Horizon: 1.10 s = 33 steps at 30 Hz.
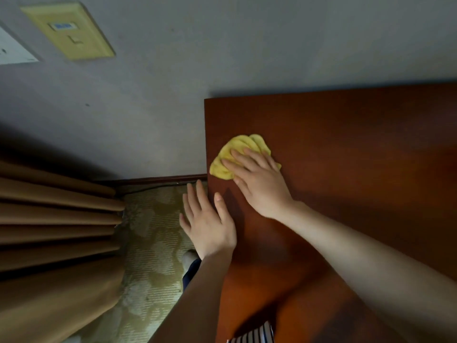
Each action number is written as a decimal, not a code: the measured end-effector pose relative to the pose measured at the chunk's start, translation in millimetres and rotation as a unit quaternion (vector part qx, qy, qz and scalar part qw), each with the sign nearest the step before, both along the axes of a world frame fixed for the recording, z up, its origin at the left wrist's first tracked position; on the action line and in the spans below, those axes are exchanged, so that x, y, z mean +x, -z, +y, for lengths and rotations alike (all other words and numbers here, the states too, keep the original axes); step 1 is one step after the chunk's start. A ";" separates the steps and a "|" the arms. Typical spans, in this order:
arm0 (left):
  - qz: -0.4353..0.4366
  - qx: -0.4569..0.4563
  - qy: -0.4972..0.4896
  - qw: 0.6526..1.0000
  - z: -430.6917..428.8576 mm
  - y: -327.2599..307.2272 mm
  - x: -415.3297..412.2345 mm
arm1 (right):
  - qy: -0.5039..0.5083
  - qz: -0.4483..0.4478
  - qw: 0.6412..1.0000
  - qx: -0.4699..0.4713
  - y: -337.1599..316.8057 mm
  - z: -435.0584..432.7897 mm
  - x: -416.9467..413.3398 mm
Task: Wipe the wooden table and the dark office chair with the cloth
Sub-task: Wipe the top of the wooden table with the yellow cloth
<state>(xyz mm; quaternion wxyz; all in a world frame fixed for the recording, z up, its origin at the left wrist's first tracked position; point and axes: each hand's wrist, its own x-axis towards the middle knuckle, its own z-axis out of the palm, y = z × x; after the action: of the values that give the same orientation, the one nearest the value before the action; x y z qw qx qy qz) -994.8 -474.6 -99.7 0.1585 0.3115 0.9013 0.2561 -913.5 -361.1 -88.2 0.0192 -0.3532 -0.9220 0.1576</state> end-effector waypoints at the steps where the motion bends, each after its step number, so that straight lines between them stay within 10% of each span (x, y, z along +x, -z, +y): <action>1: 0.007 0.009 0.004 1.000 -1.5 -1.5 1.1 | -0.013 -0.005 1.000 -0.003 -1.7 -10.9 12.6; 13: 0.195 -0.053 0.303 0.931 -3.2 -11.2 7.9 | -0.203 -0.091 0.973 0.060 -15.3 -53.6 170.4; 22: 0.172 -0.078 0.274 0.943 28.1 -0.6 -3.1 | 0.086 -0.016 0.996 -0.004 -13.9 41.8 189.5; 33: 0.157 -0.082 0.270 0.947 32.4 0.5 -0.9 | 0.346 -0.024 0.938 -0.006 0.7 146.7 92.0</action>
<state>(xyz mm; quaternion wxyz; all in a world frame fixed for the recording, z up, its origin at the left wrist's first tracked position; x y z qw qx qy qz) -995.7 -442.2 -100.2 0.1034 0.5652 0.8147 0.0774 -821.5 -214.4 -89.0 0.0482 -0.6542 -0.7420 0.1384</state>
